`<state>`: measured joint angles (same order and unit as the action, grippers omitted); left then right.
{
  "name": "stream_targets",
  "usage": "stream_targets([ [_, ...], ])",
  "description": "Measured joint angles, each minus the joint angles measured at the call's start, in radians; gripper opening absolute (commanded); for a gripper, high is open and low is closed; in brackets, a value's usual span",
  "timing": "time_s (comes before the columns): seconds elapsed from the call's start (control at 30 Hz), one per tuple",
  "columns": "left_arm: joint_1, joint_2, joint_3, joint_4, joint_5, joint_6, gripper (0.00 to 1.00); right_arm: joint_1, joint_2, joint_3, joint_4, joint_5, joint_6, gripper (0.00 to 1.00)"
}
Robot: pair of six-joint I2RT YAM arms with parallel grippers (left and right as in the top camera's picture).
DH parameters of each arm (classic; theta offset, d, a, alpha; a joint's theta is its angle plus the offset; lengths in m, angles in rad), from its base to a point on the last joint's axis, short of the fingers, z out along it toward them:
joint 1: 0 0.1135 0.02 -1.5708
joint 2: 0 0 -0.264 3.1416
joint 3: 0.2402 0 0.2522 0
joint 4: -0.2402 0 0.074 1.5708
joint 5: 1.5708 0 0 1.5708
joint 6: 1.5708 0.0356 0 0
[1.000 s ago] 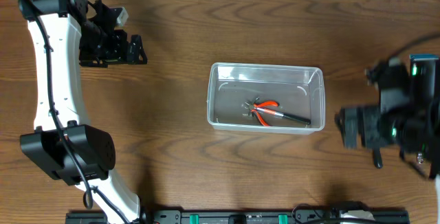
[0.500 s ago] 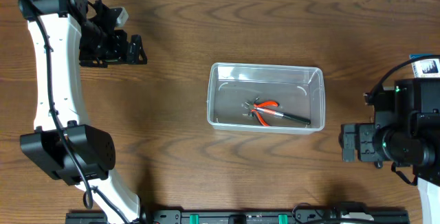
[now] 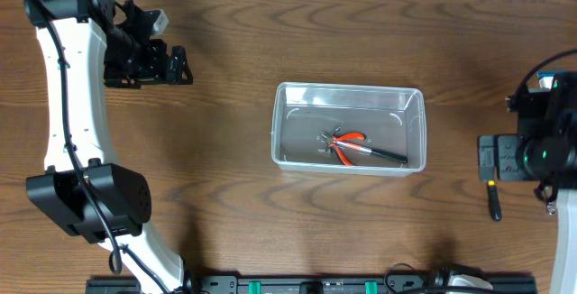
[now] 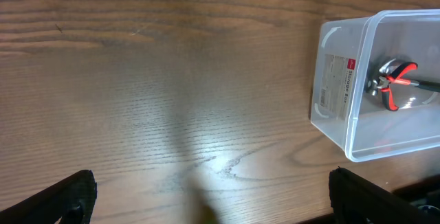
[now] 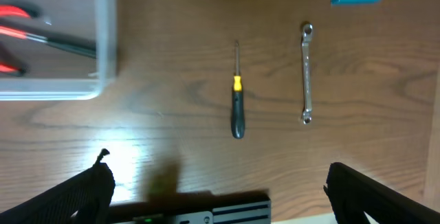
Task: Pack container
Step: 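Move the right gripper over the yellow-black screwdriver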
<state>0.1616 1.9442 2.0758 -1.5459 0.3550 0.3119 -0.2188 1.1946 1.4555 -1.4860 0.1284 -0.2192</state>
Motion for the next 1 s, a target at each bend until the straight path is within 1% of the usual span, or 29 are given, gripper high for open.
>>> stream_targets([
  [0.1, 0.0, 0.0, 0.0, 0.0, 0.0, 0.0, 0.98, -0.028, 0.034, -0.001, 0.004, 0.0, -0.017, 0.97],
  [0.2, 0.0, 0.0, 0.0, 0.0, 0.0, 0.0, 0.98, -0.051, 0.037, -0.004, 0.015, -0.001, -0.04, 0.99],
  [0.43, 0.0, 0.0, 0.0, 0.0, 0.0, 0.0, 0.98, -0.064, 0.037, -0.004, 0.009, -0.083, -0.264, 0.99],
  [0.57, 0.0, 0.0, 0.0, 0.0, 0.0, 0.0, 0.98, -0.066, 0.057, -0.004, 0.001, -0.077, -0.334, 0.99],
  [0.8, 0.0, 0.0, 0.0, 0.0, 0.0, 0.0, 0.98, -0.106, 0.128, -0.053, 0.029, -0.072, -0.294, 0.99],
  [1.0, 0.0, 0.0, 0.0, 0.0, 0.0, 0.0, 0.98, -0.165, 0.182, -0.151, 0.139, -0.069, -0.248, 0.99],
])
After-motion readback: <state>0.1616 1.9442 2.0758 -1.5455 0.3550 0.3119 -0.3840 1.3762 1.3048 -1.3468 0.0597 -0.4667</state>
